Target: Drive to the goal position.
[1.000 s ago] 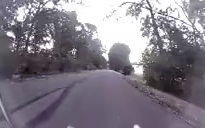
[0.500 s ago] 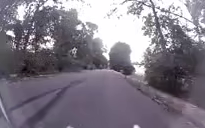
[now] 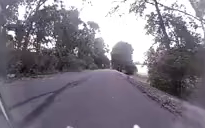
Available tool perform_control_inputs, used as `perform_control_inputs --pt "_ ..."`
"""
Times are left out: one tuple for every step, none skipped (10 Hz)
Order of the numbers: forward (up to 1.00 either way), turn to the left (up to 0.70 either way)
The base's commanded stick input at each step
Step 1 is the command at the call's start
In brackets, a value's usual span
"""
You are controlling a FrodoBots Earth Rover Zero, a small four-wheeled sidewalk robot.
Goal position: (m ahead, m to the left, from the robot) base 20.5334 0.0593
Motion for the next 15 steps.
perform_control_inputs --pt "0.70 0.00" --pt "0.70 0.00" --pt "0.70 0.00" --pt "0.70 0.00" --pt "0.70 0.00" --pt "0.70 0.00" --pt "0.70 0.00" --pt "0.70 0.00" --pt "0.70 0.00" --pt "0.70 0.00" --pt "0.70 0.00" --pt "0.70 0.00" --pt "0.70 0.00" --pt "0.70 0.00" --pt "0.70 0.00"
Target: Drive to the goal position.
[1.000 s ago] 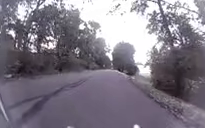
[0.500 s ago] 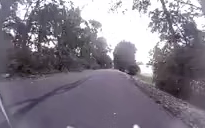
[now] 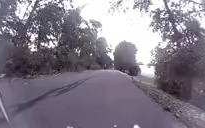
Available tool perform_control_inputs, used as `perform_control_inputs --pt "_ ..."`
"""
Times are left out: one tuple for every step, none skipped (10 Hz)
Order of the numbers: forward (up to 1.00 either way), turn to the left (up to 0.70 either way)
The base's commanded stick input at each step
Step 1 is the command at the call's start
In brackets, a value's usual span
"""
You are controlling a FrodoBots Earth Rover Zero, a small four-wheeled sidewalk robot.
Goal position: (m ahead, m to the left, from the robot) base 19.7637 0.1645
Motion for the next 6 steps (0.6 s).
perform_control_inputs --pt "0.70 0.00" --pt "0.70 0.00" --pt "0.70 0.00" --pt "0.70 0.00" --pt "0.70 0.01" --pt "0.70 0.04"
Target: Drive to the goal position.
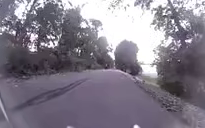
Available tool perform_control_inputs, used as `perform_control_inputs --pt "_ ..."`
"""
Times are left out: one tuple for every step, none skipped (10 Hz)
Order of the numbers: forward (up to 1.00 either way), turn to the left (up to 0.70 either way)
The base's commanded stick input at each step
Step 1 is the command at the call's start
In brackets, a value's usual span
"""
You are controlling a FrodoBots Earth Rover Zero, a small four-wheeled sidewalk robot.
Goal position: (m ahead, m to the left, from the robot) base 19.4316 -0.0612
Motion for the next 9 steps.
perform_control_inputs --pt "0.70 0.06" --pt "0.70 0.03" --pt "0.70 0.01" --pt "0.70 0.02" --pt "0.70 0.00" --pt "0.70 0.00" --pt "0.70 0.00" --pt "0.70 0.00" --pt "0.70 0.00"
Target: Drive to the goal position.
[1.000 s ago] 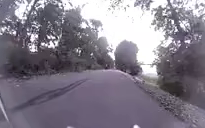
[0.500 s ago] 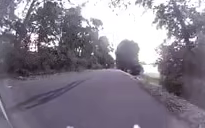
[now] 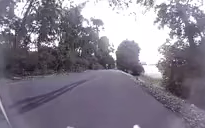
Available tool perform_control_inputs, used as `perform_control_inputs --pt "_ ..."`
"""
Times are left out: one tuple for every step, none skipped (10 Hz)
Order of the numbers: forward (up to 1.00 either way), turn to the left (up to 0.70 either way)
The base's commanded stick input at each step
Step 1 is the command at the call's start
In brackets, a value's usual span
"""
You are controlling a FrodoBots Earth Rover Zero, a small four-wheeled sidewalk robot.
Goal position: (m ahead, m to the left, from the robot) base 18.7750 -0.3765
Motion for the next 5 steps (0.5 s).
perform_control_inputs --pt "0.70 0.00" --pt "0.70 0.00" --pt "0.70 0.00" --pt "0.70 0.00" --pt "0.70 0.00"
